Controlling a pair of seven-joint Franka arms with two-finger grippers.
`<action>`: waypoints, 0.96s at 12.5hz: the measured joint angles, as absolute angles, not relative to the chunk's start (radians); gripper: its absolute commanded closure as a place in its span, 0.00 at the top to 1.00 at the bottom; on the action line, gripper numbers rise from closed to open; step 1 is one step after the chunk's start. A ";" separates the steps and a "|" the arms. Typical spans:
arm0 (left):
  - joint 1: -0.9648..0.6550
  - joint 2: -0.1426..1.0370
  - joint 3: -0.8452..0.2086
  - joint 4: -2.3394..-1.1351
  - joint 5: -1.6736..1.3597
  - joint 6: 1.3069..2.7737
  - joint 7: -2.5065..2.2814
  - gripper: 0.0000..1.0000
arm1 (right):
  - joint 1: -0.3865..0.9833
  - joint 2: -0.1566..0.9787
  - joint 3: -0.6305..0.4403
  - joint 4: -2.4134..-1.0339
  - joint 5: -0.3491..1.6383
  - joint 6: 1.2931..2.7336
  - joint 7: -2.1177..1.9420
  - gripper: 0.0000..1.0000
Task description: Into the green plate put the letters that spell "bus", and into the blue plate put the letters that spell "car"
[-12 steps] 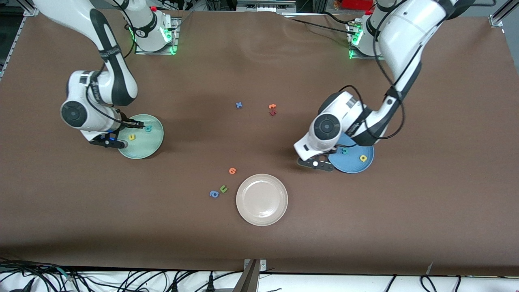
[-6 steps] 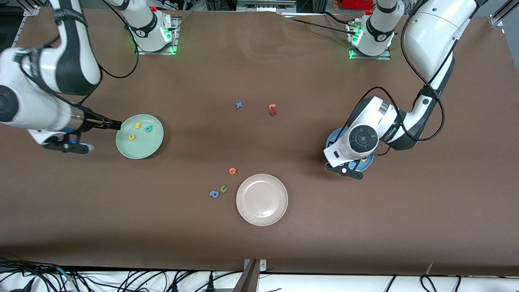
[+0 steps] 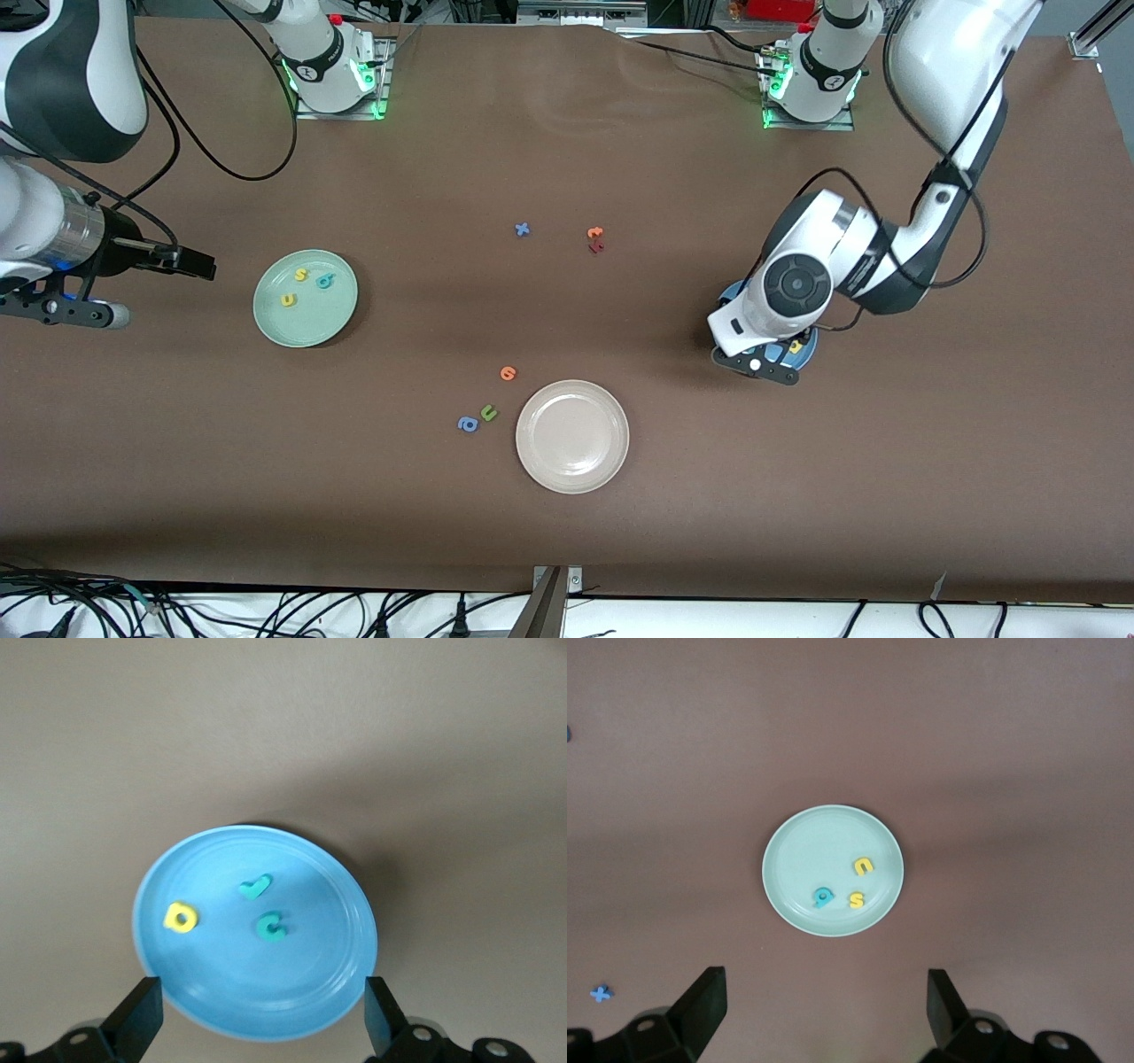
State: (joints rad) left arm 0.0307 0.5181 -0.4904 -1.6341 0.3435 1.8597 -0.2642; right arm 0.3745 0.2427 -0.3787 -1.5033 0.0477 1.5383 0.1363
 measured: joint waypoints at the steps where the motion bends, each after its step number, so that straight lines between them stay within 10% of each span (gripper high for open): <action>1: 0.031 0.476 -0.494 -1.608 0.313 1.813 -0.266 1.00 | 0.375 0.242 -0.379 -1.501 0.048 1.526 0.136 1.00; 7: 0.094 0.348 -0.478 -1.357 0.197 1.468 -0.155 1.00 | 0.375 0.218 -0.381 -1.485 0.048 1.509 0.130 1.00; 12: 0.025 0.162 -0.188 -1.450 0.049 1.529 -0.042 1.00 | 0.204 0.209 -0.189 -1.483 0.023 1.507 0.120 1.00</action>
